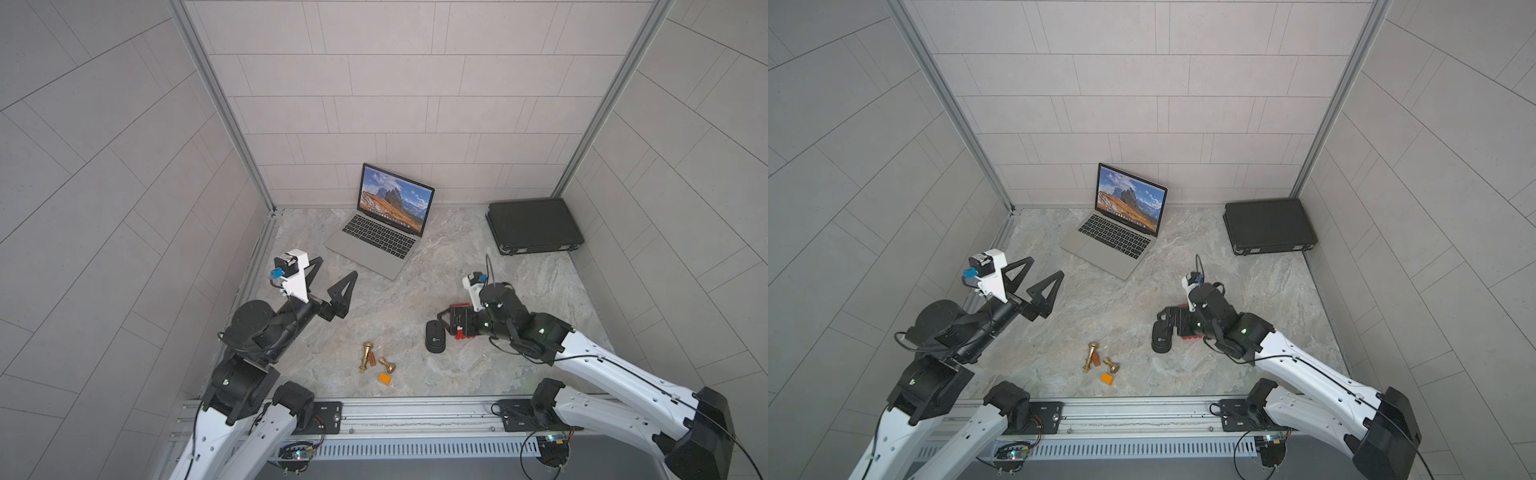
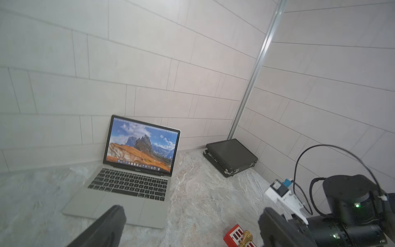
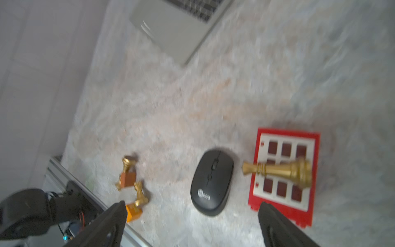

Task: Insert the wireless mouse receiver into the laptop
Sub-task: Pick up the mouse from the center of the board.

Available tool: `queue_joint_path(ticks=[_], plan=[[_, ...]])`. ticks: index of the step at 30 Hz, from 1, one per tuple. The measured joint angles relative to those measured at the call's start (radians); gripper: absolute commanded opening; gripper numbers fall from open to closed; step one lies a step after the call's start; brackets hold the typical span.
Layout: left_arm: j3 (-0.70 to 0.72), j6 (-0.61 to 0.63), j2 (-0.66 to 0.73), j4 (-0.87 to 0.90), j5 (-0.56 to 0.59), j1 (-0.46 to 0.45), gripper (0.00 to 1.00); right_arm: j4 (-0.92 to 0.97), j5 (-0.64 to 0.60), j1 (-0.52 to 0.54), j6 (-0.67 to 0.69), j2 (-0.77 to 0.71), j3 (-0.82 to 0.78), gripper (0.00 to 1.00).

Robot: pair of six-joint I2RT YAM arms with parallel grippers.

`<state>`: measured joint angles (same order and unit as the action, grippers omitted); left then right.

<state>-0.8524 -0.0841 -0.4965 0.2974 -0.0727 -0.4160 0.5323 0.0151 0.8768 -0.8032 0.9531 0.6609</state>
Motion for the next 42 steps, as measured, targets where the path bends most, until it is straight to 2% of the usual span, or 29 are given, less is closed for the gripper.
queue_joint_path(ticks=[2, 4, 9, 19, 24, 29, 34, 37, 42], plan=[[-0.013, 0.074, -0.04, 0.048, -0.052, -0.023, 1.0, 0.033, -0.043, 0.104, -0.068, 0.047, -0.016, 0.97], [0.004, 0.14, -0.079, 0.092, -0.082, -0.069, 1.0, 0.039, -0.078, 0.165, -0.114, 0.115, -0.011, 0.97], [0.079, 0.286, -0.115, 0.153, -0.09, -0.205, 1.0, 0.032, -0.138, 0.216, -0.174, 0.331, 0.047, 0.93], [0.141, 0.494, -0.149, 0.161, 0.023, -0.404, 1.0, 0.02, -0.254, 0.217, -0.183, 0.639, 0.217, 0.82], [0.165, 0.569, -0.183, 0.161, 0.089, -0.49, 1.0, 0.002, -0.264, 0.179, -0.18, 0.676, 0.216, 0.76], [0.186, 0.631, -0.209, 0.148, 0.139, -0.568, 1.0, -0.031, -0.25, 0.146, -0.147, 0.674, 0.2, 0.6], [0.238, 0.69, -0.218, 0.118, 0.148, -0.6, 1.0, -0.096, -0.141, 0.084, -0.048, 0.634, 0.168, 0.56], [0.249, 0.74, -0.228, 0.115, 0.144, -0.61, 1.0, -0.117, 0.006, 0.035, 0.077, 0.581, 0.145, 0.56], [0.249, 0.798, -0.264, 0.104, 0.125, -0.619, 1.0, -0.059, 0.272, -0.005, 0.274, 0.414, 0.151, 0.55]])
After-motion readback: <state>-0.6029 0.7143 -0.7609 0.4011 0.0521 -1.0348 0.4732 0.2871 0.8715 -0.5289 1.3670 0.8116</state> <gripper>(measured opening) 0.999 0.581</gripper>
